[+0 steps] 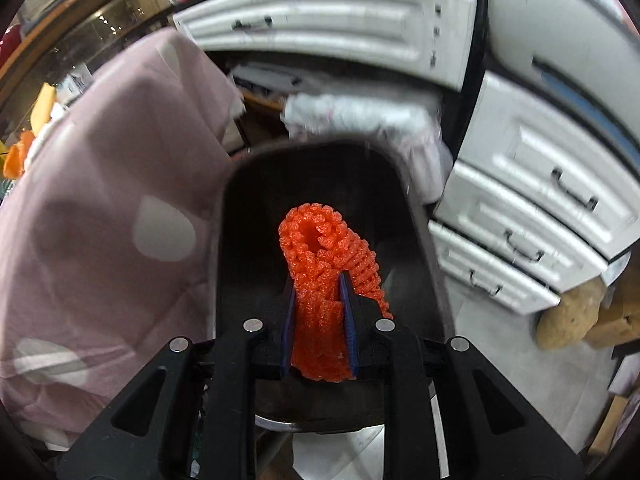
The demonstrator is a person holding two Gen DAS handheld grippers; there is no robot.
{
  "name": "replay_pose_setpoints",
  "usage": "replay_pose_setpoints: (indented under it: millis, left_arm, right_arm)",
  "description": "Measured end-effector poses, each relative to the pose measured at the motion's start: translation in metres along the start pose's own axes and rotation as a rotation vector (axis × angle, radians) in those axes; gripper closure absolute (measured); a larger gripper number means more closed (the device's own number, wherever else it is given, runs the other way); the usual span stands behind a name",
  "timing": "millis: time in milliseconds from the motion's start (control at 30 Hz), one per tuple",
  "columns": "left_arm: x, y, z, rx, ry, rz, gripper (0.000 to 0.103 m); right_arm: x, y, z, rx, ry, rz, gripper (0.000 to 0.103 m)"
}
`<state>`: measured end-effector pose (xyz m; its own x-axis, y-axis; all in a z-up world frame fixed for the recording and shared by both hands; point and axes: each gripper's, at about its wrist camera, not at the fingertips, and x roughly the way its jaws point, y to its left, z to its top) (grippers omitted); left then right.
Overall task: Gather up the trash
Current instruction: 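Carry the orange mesh net over the bin and open the right tool, then carry the purple bag over the bin and open the left tool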
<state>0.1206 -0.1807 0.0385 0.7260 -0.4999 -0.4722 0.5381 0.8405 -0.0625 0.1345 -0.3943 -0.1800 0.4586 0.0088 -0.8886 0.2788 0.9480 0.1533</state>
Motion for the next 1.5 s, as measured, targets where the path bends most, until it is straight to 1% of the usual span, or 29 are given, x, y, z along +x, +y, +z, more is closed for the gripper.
replay_pose_setpoints:
  millis: [33,67,100,133,167,267,400,467,567,767,900,967,1067,1100,1200,1400,1500]
  left_arm:
    - [0.002,-0.003,0.000,0.004,0.005,-0.007,0.088]
    - [0.006,-0.006,-0.001,0.005,0.013,-0.016,0.088]
    - [0.008,-0.009,-0.001,0.005,0.020,-0.024,0.088]
    - [0.010,-0.012,-0.001,0.004,0.029,-0.035,0.088]
    - [0.013,-0.015,-0.002,0.004,0.038,-0.047,0.088]
    - [0.021,-0.026,-0.005,0.022,0.063,-0.077,0.088]
    - [0.030,-0.044,-0.009,0.047,0.101,-0.135,0.088]
    - [0.035,-0.052,-0.011,0.057,0.121,-0.167,0.088]
    - [0.044,-0.064,-0.014,0.068,0.157,-0.223,0.088]
    - [0.070,-0.088,-0.026,0.077,0.275,-0.353,0.088]
    - [0.084,-0.103,-0.036,0.097,0.340,-0.395,0.088]
    - [0.094,-0.109,-0.043,0.104,0.384,-0.422,0.088]
    - [0.107,-0.116,-0.052,0.116,0.441,-0.444,0.088]
    - [0.110,-0.117,-0.055,0.124,0.444,-0.449,0.088]
    - [0.123,-0.124,-0.064,0.159,0.478,-0.451,0.088]
    - [0.145,-0.133,-0.079,0.195,0.561,-0.460,0.088]
    - [0.155,-0.135,-0.088,0.210,0.597,-0.452,0.088]
  right_arm:
    - [0.005,-0.001,-0.002,0.009,0.013,0.008,0.076]
    - [0.008,-0.001,-0.004,0.014,0.021,0.017,0.066]
    - [0.010,-0.001,-0.005,0.014,0.024,0.016,0.059]
    - [0.010,-0.001,-0.007,0.015,0.019,0.009,0.047]
    - [0.009,0.000,-0.008,0.014,0.009,0.007,0.040]
    - [0.001,-0.002,-0.008,0.019,-0.014,0.007,0.034]
    - [-0.019,-0.011,-0.003,0.039,-0.071,-0.018,0.031]
    - [-0.034,-0.021,0.000,0.059,-0.108,-0.039,0.028]
    - [-0.057,-0.037,0.003,0.091,-0.163,-0.070,0.027]
    - [-0.095,-0.066,0.005,0.149,-0.248,-0.140,0.025]
    - [-0.113,-0.084,0.007,0.183,-0.287,-0.171,0.023]
    - [-0.118,-0.091,0.007,0.197,-0.295,-0.179,0.023]
    - [-0.120,-0.096,0.006,0.210,-0.300,-0.190,0.023]
    - [-0.120,-0.098,0.005,0.213,-0.300,-0.192,0.023]
    - [-0.121,-0.100,0.005,0.217,-0.301,-0.195,0.023]
    - [-0.122,-0.103,0.007,0.222,-0.308,-0.206,0.023]
    - [-0.123,-0.106,0.006,0.233,-0.310,-0.209,0.023]
